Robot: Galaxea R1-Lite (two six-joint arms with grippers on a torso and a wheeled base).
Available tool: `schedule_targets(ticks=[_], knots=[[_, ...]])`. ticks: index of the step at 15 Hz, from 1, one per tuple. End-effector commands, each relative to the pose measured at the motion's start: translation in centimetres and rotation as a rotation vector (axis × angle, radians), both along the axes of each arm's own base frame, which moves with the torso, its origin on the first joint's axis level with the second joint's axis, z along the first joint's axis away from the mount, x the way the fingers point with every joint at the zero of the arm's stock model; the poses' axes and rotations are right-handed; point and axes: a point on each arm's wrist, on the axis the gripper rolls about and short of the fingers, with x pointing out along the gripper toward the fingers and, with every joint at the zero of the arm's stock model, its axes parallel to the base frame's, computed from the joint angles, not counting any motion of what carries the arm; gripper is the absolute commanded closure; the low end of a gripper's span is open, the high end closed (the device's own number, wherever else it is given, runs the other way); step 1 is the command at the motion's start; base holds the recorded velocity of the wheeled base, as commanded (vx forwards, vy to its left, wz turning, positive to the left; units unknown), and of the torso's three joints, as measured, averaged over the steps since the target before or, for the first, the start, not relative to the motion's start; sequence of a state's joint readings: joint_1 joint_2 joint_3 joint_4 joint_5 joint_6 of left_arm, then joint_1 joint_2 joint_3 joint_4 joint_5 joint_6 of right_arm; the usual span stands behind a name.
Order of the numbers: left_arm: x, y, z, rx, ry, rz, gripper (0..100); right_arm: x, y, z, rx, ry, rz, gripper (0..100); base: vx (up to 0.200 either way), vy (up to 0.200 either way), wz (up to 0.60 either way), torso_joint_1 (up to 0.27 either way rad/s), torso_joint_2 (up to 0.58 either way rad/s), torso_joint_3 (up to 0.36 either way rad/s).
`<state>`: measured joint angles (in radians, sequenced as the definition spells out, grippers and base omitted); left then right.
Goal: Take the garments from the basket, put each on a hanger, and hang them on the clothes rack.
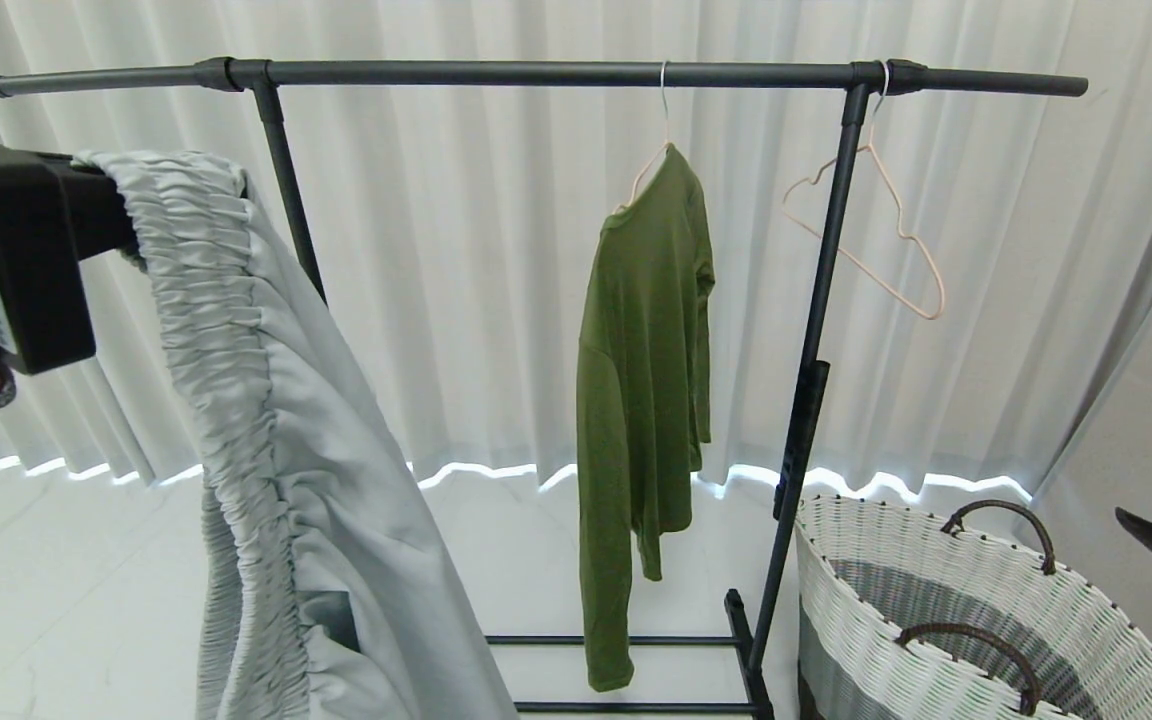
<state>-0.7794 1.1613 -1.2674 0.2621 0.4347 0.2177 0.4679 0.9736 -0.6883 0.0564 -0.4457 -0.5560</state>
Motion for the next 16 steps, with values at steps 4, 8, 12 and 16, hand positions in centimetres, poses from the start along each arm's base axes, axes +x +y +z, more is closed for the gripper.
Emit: schedule_targets(ticks=[4, 8, 12, 16], knots=[[-0.23, 0.24, -0.02, -0.001, -0.004, 0.001, 100, 0.4, 0.2, -1.55, 0.23, 0.007, -0.018, 0, 0.0, 0.0, 0.0, 0.032, -0.03, -0.004], [-0.17, 0.17, -0.34, 0.007, 0.005, 0.001, 100, 0.5, 0.03, -1.61, 0.298, 0.009, -0.058, 0, 0.0, 0.0, 0.0, 0.217, -0.42, -0.184], [-0.48, 0.47, -0.64, 0.062, -0.011, -0.009, 100, 0.56, 0.04, -1.73, 0.326, 0.014, -0.07, 0, 0.0, 0.0, 0.0, 0.143, -0.46, -0.217], [-0.57, 0.56, -0.7, 0.081, -0.018, -0.012, 100, 0.52, 0.04, -1.76, 0.327, 0.015, -0.069, 0, 0.0, 0.0, 0.0, 0.33, -0.49, -0.232]])
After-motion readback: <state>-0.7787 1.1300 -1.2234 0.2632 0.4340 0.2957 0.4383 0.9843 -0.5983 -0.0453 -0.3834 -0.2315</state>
